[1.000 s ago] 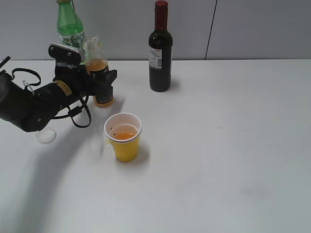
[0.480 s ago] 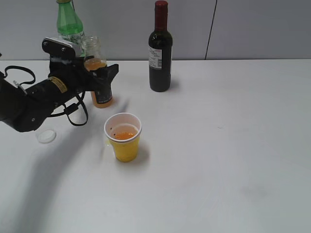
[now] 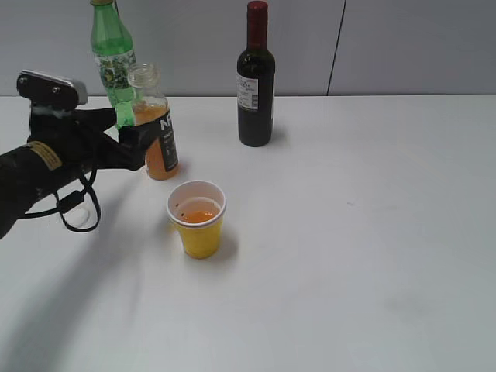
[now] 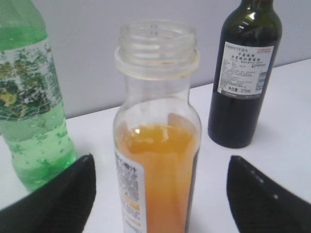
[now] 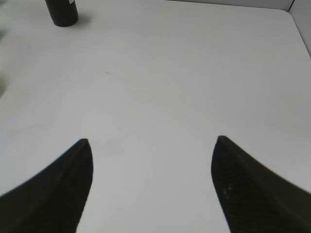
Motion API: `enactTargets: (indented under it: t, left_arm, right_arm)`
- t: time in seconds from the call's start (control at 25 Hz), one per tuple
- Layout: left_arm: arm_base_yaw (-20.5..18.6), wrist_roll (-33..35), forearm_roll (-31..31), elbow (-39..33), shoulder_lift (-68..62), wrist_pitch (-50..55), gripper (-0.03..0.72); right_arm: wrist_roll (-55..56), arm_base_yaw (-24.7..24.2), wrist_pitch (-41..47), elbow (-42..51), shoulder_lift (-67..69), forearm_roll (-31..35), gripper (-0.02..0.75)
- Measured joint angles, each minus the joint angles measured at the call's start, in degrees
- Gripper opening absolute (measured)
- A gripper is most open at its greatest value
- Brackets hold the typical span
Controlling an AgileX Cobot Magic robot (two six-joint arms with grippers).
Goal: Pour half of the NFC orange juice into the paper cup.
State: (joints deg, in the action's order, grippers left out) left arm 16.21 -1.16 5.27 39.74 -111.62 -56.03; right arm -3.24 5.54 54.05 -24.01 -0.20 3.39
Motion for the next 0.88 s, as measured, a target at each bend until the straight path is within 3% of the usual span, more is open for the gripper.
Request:
enactTargets:
  t: [0.16,0.4,0.56,0.88]
  left_arm:
    - [0.0,0.8,-2.5,-4.0,6.0,4.1,0.621]
    - [-0.2,5.7,-6.4,-4.4,21.0,28.3,0.609]
    - [-3.4,6.3,-8.5,-3.9,30.6,44.2,0.602]
    - [-12.2,6.4,-7.2,9.8,36.0,86.5,0.598]
  right_arm:
    - [0.0,0.0,0.0,0.0,0.0,0.0,0.572]
    - [0.0,0.0,0.0,0.0,0.0,0.0,0.572]
    - [0.0,0.0,0.0,0.0,0.0,0.0,0.572]
    - [0.0,0.0,0.0,0.0,0.0,0.0,0.572]
